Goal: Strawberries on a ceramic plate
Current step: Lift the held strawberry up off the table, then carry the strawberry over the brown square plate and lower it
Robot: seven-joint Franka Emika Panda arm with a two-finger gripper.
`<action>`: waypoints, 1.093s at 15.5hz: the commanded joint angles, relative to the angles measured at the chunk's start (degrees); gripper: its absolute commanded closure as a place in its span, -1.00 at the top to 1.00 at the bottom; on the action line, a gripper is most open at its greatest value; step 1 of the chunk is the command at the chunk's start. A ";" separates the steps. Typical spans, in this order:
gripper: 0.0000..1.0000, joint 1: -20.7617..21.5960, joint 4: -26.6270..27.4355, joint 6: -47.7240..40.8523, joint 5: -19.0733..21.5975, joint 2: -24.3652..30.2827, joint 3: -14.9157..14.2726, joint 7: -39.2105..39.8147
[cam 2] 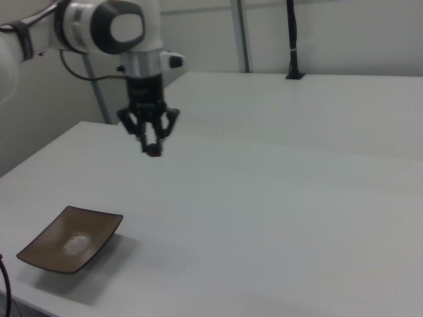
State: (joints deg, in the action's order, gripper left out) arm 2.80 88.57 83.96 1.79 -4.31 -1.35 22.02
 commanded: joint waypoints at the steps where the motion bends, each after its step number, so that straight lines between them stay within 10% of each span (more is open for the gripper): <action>1: -0.97 5.27 5.90 -3.44 1.29 4.56 -0.49 -0.31; 17: -0.89 11.08 24.71 8.12 5.77 2.64 8.91 -18.40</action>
State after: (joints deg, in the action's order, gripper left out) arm 11.52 109.02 86.20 6.62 -2.34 7.43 9.02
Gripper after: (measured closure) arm 0.665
